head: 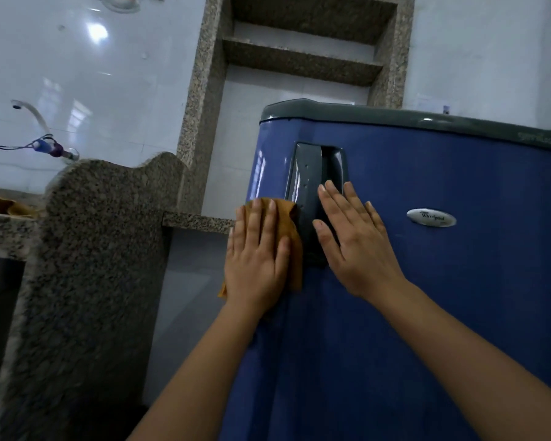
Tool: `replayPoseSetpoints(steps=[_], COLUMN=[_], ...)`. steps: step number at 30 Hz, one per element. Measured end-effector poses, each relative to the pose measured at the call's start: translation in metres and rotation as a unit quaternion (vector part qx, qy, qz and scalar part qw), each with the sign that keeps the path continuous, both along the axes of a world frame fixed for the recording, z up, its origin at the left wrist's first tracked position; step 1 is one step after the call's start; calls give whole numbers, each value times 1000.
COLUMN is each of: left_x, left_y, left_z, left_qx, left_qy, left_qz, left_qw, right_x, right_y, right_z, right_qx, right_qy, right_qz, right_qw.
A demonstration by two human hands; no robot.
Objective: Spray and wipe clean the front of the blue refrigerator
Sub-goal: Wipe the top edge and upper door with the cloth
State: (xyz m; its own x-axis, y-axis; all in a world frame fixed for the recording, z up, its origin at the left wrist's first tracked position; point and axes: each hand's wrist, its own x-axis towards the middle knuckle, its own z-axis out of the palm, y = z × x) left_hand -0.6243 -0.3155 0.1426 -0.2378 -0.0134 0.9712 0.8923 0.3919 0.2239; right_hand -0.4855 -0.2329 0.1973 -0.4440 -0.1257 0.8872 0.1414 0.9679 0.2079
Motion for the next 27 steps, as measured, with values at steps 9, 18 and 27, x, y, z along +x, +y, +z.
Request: replayPoseSetpoints(steps=[9, 18, 27], left_x=[37, 65, 69], left_y=[18, 38, 44], left_z=[-67, -77, -59], left_qx=[-56, -62, -102], left_qy=[13, -14, 28], left_qz=[85, 88, 77], left_qw=[995, 994, 991], right_x=[30, 41, 48], right_y=[27, 51, 62], right_z=[-34, -55, -55], right_qx=[-22, -18, -39], right_qy=[-5, 20, 3], right_qz=[-22, -23, -30], right_qw=[999, 999, 999])
